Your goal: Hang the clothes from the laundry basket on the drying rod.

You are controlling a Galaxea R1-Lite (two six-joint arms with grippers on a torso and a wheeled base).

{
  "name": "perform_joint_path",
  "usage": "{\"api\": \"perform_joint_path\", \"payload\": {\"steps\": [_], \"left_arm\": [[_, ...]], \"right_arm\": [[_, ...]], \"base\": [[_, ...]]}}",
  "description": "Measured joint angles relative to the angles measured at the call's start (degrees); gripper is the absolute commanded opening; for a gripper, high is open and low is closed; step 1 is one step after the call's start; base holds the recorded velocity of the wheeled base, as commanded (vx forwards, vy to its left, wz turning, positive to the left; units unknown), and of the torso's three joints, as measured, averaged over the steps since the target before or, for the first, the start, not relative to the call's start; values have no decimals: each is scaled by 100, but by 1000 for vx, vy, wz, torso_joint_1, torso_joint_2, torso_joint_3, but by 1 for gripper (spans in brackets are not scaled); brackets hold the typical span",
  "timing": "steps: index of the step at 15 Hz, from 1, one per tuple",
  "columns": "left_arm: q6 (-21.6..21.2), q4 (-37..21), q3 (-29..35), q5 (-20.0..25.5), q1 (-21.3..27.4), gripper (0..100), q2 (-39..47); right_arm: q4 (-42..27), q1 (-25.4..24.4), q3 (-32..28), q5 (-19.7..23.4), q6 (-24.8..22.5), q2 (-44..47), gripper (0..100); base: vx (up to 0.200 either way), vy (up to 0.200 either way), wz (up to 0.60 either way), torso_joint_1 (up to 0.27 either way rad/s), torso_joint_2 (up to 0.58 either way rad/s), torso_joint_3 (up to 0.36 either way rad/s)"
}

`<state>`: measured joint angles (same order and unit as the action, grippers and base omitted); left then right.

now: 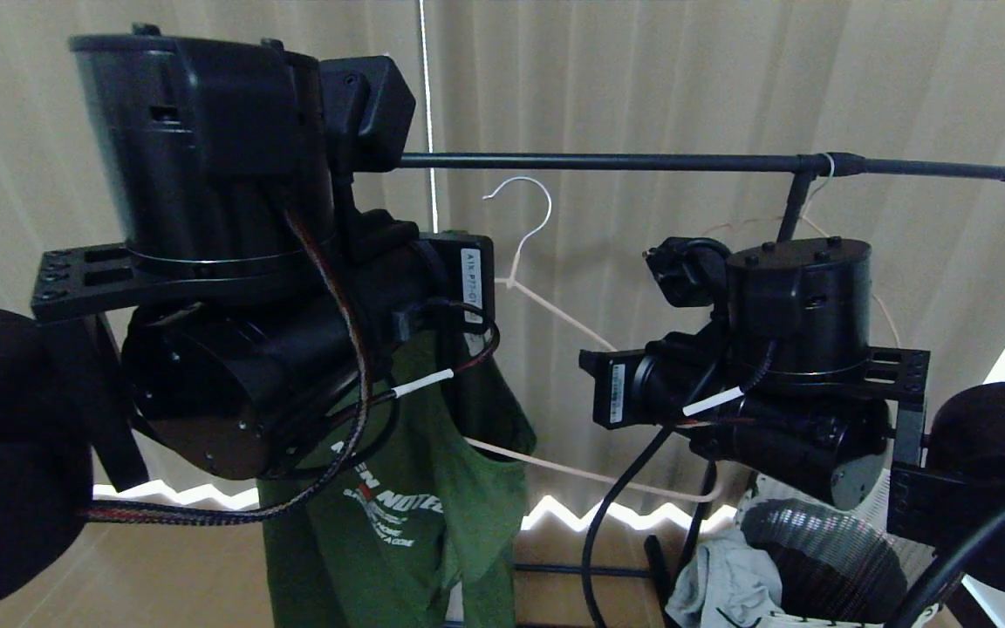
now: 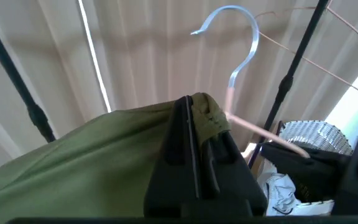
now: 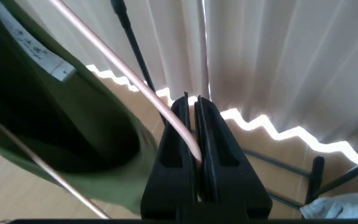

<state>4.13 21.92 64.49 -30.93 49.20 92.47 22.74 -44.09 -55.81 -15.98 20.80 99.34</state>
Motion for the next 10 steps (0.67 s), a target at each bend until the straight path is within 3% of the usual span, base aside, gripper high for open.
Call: {"api": "perform_joint_path", "payload": {"steps": [7,10], "left_arm": [[13,5,207,282,156,0,194],[10,0,205,263,-317,0,199]], "right_arm": [[4,-133,-456,-2,-145,405,0],[-29,18,-411,-2,-172,411,0]], "base": [[0,0,0,0,0,0],[0,0,0,0,0,0]]}}
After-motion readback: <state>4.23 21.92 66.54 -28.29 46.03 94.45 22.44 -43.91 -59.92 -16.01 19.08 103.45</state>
